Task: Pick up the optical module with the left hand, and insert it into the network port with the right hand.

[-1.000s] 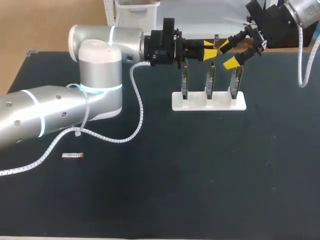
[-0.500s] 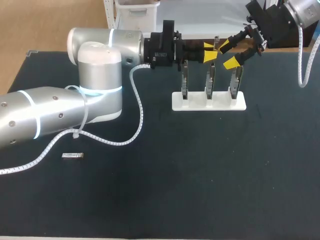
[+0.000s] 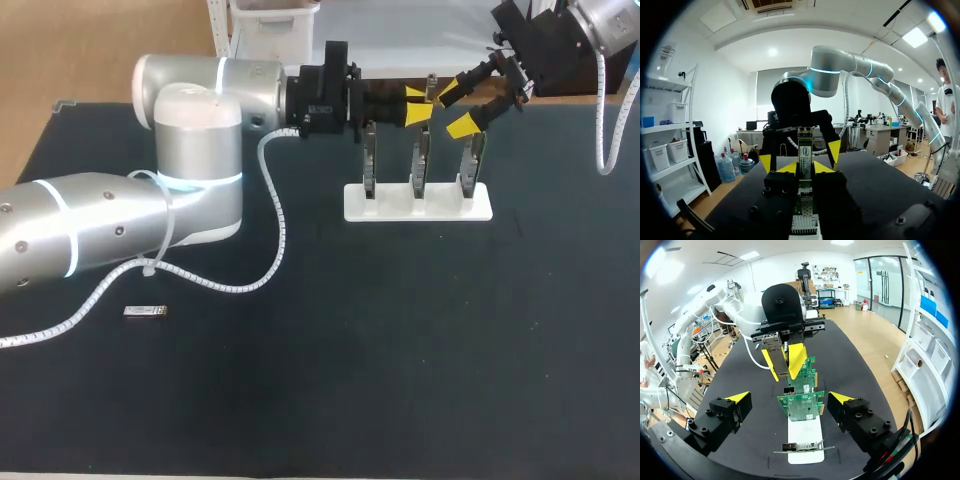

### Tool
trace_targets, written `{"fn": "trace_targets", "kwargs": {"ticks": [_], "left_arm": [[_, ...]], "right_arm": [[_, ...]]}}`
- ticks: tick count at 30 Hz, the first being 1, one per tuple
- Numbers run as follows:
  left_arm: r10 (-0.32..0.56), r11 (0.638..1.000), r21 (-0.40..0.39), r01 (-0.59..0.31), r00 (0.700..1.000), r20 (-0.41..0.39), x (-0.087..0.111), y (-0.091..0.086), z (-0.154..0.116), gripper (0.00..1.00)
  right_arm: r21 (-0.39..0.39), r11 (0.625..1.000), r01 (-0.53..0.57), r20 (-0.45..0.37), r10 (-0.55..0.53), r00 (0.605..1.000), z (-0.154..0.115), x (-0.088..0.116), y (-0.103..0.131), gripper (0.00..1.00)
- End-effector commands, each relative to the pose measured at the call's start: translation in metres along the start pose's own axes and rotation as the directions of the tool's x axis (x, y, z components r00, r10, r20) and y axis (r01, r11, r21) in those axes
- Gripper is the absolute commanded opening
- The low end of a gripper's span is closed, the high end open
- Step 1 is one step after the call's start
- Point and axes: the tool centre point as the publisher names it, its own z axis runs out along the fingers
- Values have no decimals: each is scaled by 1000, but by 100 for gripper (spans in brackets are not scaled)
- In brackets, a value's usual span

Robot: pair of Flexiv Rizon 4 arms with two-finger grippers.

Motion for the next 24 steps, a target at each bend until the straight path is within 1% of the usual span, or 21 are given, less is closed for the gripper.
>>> {"fn": "trace_targets", "kwargs": {"ticks": [1,13,24], "left_arm": [[-3,1000,-3,3,1000,1,3,0,1,0],[-7,1000,1,7,1000,-3,4,-1,3,0],[-14,1000,-11,14,1000,-6,5,0,2,0]], "right_arm": [[3,1000,0,0,0,1000,0,0,1,100],[3,1000,0,0,0,1000,0,0,1,100],[3,1000,0,0,0,1000,0,0,1,100]]}}
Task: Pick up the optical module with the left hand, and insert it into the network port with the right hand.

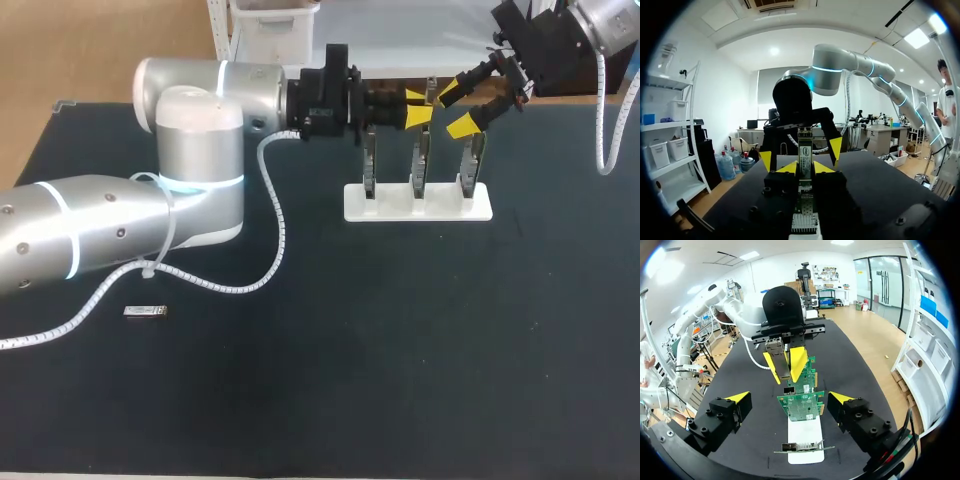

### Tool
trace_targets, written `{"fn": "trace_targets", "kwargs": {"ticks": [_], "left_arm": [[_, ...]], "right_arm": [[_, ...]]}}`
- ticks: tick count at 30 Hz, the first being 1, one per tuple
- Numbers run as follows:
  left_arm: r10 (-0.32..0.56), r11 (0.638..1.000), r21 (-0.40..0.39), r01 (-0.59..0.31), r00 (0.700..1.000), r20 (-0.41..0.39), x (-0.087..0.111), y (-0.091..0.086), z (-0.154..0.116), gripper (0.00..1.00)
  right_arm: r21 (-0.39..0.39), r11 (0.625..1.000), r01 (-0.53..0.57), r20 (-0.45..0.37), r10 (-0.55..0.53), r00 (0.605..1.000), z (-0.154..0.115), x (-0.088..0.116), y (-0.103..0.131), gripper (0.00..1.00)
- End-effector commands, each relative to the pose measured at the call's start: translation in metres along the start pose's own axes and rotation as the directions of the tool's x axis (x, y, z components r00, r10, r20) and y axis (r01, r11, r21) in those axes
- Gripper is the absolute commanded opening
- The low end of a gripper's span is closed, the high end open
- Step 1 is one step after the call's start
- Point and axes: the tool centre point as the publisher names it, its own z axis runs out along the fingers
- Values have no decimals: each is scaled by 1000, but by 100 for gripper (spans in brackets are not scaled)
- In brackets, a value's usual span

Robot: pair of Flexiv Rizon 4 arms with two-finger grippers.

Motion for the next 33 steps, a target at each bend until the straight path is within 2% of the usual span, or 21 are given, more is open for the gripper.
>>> {"fn": "trace_targets", "kwargs": {"ticks": [1,13,25,33], "left_arm": [[-1,1000,-3,1,1000,-1,0,-1,1,0],[-1,1000,-3,1,1000,-1,0,-1,1,0],[-1,1000,-3,1,1000,-1,0,-1,1,0],[-1,1000,-3,1,1000,-1,0,-1,1,0]], "right_arm": [[3,1000,0,0,0,1000,0,0,1,100],[6,1000,0,10,0,1000,-1,-1,0,100],[81,995,57,29,-60,998,-21,-36,-1,100],[64,995,71,26,-73,997,-17,-46,7,100]]}}
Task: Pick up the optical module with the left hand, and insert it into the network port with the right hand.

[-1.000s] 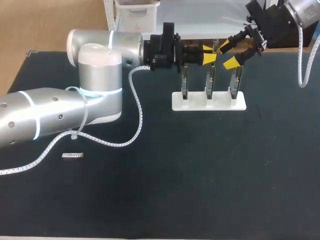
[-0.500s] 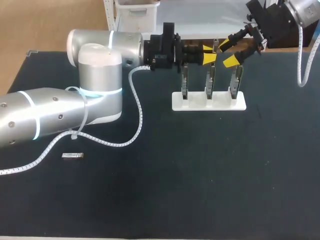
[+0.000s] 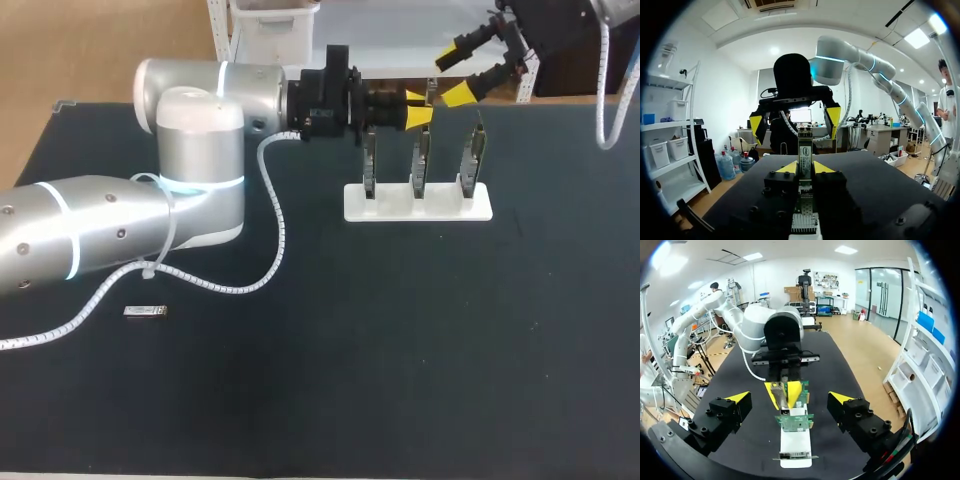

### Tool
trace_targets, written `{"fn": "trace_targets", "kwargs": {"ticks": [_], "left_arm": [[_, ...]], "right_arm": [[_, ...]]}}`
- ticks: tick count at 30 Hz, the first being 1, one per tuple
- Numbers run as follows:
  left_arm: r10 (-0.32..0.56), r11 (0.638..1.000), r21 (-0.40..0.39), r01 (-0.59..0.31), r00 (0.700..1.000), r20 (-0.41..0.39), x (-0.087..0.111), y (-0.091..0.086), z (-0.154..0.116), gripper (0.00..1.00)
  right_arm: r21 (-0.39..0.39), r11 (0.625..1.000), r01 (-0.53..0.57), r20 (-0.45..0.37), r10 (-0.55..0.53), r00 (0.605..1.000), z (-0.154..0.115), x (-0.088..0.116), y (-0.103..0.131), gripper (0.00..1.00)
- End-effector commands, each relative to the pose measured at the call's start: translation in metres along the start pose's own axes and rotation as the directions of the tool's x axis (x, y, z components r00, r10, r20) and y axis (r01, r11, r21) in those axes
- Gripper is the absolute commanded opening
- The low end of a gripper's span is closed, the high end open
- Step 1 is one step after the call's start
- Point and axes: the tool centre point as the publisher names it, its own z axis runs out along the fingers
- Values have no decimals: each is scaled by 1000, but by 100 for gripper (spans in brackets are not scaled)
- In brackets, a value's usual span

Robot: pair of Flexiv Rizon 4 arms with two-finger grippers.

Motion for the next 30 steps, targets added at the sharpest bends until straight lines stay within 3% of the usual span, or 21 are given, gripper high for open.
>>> {"fn": "trace_targets", "kwargs": {"ticks": [1,30], "left_arm": [[0,1000,-3,0,1000,-1,0,0,1,0],[0,1000,-3,0,1000,-1,0,0,1,0]], "right_arm": [[9,1000,2,-8,-2,1000,3,-2,8,100],[5,999,-35,18,35,999,17,-11,12,100]]}}
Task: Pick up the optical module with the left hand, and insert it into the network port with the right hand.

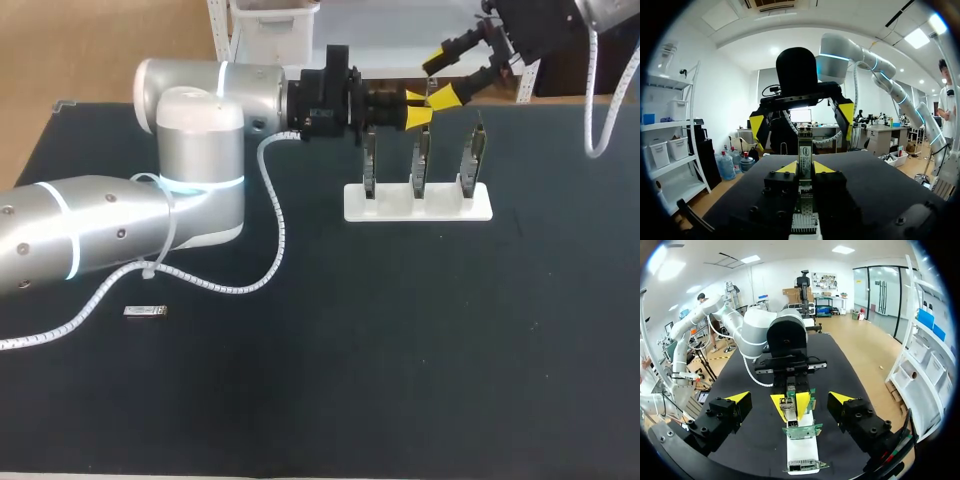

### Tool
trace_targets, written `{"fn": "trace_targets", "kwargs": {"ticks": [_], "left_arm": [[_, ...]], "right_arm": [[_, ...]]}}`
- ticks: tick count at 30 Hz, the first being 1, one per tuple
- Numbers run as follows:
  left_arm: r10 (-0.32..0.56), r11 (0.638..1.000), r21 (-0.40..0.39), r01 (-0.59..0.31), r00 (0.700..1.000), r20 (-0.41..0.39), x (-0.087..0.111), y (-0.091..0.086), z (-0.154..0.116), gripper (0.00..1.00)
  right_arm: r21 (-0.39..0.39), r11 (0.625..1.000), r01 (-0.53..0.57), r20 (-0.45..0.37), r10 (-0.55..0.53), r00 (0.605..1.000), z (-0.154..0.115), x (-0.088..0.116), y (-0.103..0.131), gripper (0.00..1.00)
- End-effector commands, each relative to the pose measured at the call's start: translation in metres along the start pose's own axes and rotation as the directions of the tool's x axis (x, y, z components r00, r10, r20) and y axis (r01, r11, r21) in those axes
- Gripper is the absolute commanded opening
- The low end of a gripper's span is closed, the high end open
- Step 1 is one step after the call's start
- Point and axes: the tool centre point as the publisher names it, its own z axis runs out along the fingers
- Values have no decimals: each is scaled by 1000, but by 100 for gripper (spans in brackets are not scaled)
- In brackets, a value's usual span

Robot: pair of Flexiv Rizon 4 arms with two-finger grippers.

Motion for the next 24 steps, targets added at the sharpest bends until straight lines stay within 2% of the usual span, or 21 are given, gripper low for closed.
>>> {"fn": "trace_targets", "kwargs": {"ticks": [1,8,9,10,11,12,24], "left_arm": [[0,1000,-3,0,1000,-1,0,0,1,0],[0,1000,-3,0,1000,-1,0,0,1,0],[0,1000,-3,0,1000,-1,0,0,1,0],[0,1000,-3,0,1000,-1,0,0,1,0],[0,1000,-3,0,1000,-1,0,0,1,0],[0,1000,-3,0,1000,-1,0,0,1,0],[0,1000,-3,0,1000,-1,0,0,1,0]], "right_arm": [[6,1000,-1,-1,1,1000,2,0,3,100],[4,1000,-5,-3,5,1000,2,0,4,100],[4,1000,-6,-2,6,1000,2,1,4,94],[5,1000,-6,-1,6,1000,2,1,4,47],[7,1000,-7,0,7,1000,2,1,4,28],[9,1000,-7,2,7,1000,2,1,4,0],[22,1000,-12,7,12,1000,1,2,2,0]]}}
